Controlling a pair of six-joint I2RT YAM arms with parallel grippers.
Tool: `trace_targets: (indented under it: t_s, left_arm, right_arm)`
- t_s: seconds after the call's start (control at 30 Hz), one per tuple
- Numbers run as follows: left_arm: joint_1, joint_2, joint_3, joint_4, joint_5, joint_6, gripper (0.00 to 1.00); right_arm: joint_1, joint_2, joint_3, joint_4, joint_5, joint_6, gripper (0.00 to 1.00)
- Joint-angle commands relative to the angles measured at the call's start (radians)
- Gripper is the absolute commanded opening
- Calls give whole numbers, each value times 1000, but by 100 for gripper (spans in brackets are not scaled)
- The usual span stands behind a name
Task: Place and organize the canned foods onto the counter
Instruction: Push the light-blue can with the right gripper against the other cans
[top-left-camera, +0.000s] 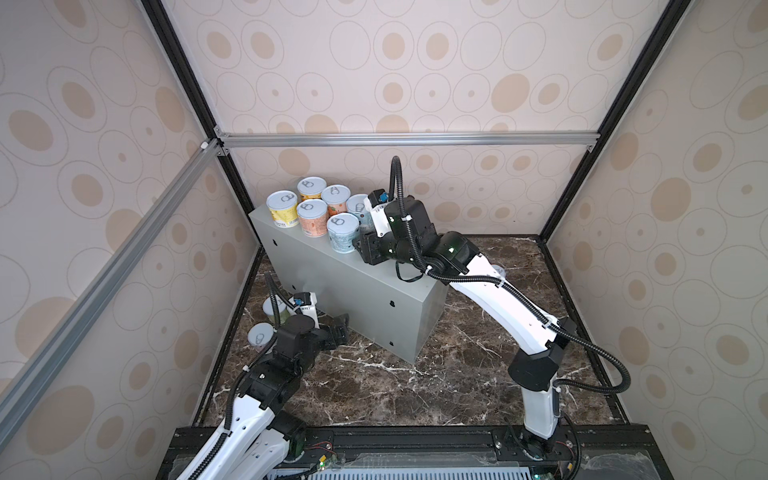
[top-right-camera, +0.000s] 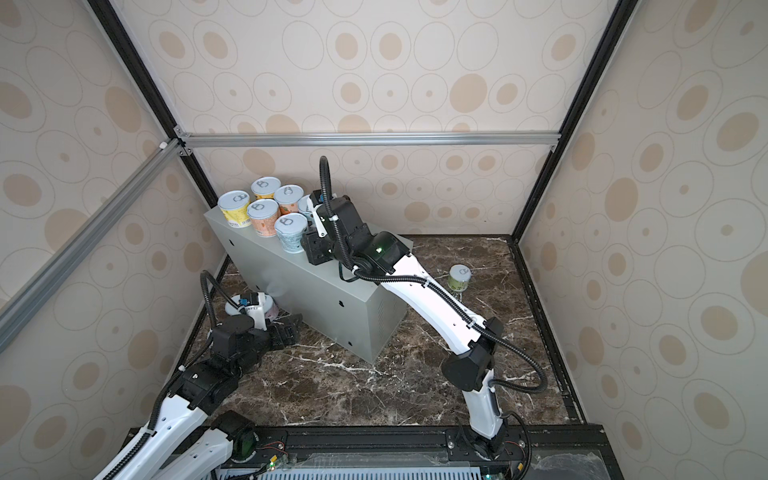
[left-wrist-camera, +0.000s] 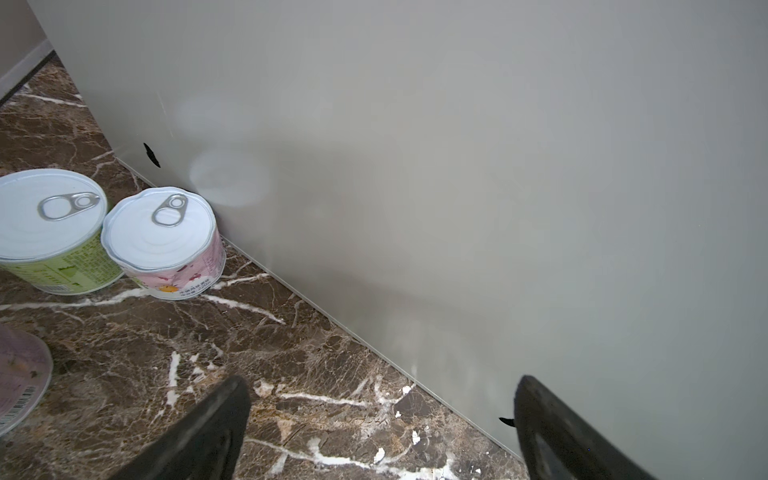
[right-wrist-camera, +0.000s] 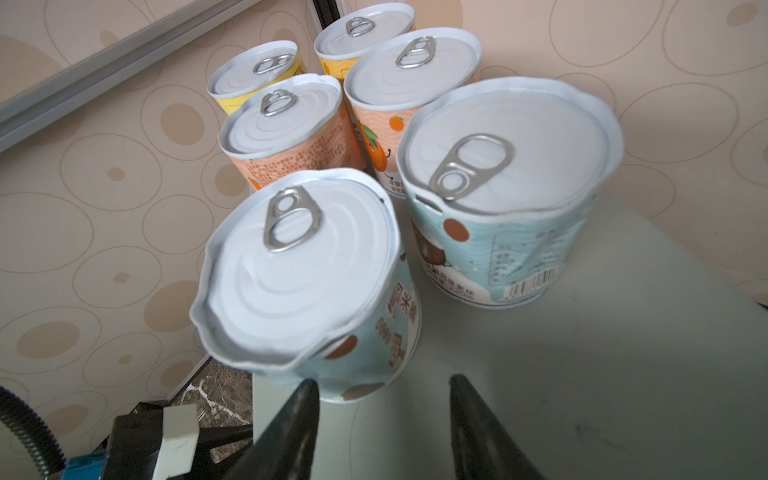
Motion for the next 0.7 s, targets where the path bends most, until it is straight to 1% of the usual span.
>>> trace_targets:
  t_s: [0.0,0.2,0.43,0.67]
  left_arm:
    - [12,-11,-1,18,11,8,99]
    - [11,-12,-1,20,13,7,99]
    - [13,-15,-3,20,13,8,99]
    - [14,-17,-1,10,-17,-7,99]
  right_arm:
    - [3,20,39,-19,35,14,50]
    - [3,27,40,3,43,19,47]
    - [4,56,83,-12,37,19,43]
    - [3,67,107,-22,41,19,36]
